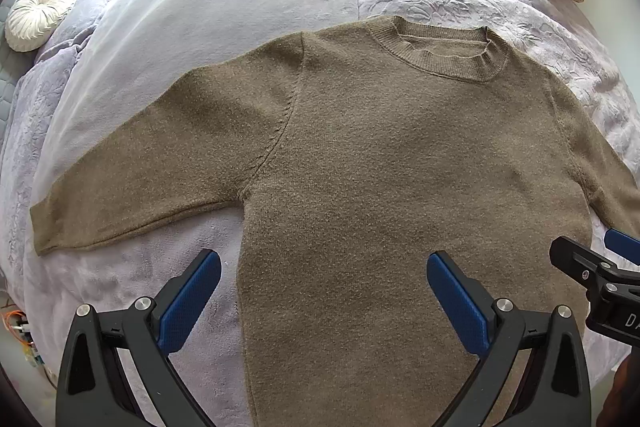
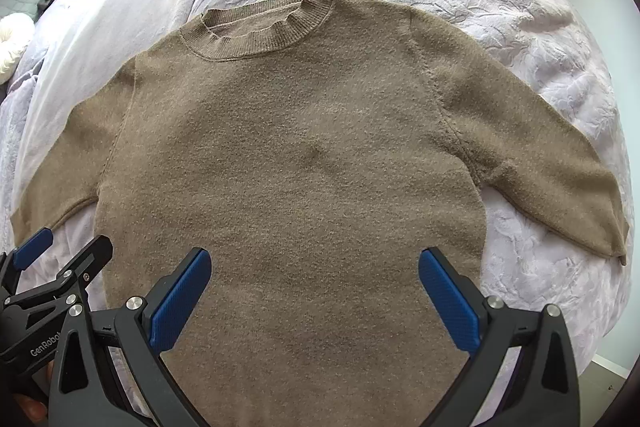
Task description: Fold small clothes
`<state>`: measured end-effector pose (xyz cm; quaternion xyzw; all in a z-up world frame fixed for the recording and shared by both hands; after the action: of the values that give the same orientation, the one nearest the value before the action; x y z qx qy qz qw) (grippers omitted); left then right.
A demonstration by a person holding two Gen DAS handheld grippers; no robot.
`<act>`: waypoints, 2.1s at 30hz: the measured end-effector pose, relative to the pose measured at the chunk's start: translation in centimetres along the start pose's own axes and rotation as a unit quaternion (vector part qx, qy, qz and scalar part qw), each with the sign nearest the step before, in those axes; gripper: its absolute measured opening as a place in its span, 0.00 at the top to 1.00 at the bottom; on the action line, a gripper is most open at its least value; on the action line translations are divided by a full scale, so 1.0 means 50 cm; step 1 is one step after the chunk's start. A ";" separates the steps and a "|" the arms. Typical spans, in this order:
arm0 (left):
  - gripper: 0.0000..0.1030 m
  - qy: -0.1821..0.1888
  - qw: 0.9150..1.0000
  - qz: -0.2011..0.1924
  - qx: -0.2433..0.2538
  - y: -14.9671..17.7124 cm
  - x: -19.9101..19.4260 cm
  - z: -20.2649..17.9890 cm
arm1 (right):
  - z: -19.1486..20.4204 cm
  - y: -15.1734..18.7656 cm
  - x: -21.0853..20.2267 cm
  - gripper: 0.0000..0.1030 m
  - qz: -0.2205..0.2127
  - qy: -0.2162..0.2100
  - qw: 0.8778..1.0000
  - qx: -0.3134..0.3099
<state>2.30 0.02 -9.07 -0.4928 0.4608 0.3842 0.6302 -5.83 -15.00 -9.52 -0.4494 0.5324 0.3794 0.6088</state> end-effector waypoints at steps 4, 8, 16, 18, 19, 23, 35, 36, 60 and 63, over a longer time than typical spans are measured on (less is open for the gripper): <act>0.00 0.001 1.000 0.003 -0.001 0.001 0.001 0.002 | 0.002 0.000 0.000 0.00 0.000 -0.001 1.000 0.001; 0.00 0.004 1.000 0.007 -0.003 0.003 0.002 0.005 | 0.003 0.002 0.001 0.00 0.001 0.002 1.000 0.000; 0.00 0.008 1.000 0.010 -0.004 0.005 0.005 0.006 | 0.006 0.004 0.005 0.00 0.004 0.003 1.000 -0.003; 0.00 0.008 1.000 0.011 -0.004 0.005 0.006 0.006 | 0.007 0.004 0.006 0.00 0.005 0.002 1.000 -0.002; 0.00 0.009 1.000 0.010 -0.005 0.005 0.006 0.006 | 0.008 0.003 0.006 0.00 0.005 0.002 1.000 -0.003; 0.00 0.013 1.000 0.009 -0.008 0.003 0.008 0.007 | 0.007 0.004 0.008 0.00 0.006 0.005 1.000 -0.004; 0.00 0.028 0.999 0.000 -0.019 -0.002 0.009 0.013 | 0.024 0.002 0.010 0.00 0.007 0.007 1.000 -0.007; 0.00 0.031 0.999 -0.001 -0.020 -0.003 0.010 0.014 | 0.026 0.001 0.010 0.00 0.006 0.007 1.000 -0.008; 0.00 0.060 0.992 0.014 -0.109 0.031 0.065 0.175 | 0.214 0.016 0.034 0.00 0.013 -0.012 0.997 -0.078; 0.00 0.066 0.988 0.017 -0.140 0.038 0.081 0.227 | 0.253 0.023 0.041 0.00 0.016 -0.014 0.995 -0.092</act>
<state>3.94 11.64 -12.43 -0.5926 0.4516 0.4222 0.5163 -2.73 -2.64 -11.35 -0.4894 0.4937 0.4433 0.5660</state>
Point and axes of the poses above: each gripper's, at about its wrist camera, not at the fingertips, and x roughly the way its jaws point, z to its left, y to its underside, the point moved 9 cm from there along x, roughly the way its jaws point, and after that the axes turned 2 degrees about -x, right-handed, at the moved point
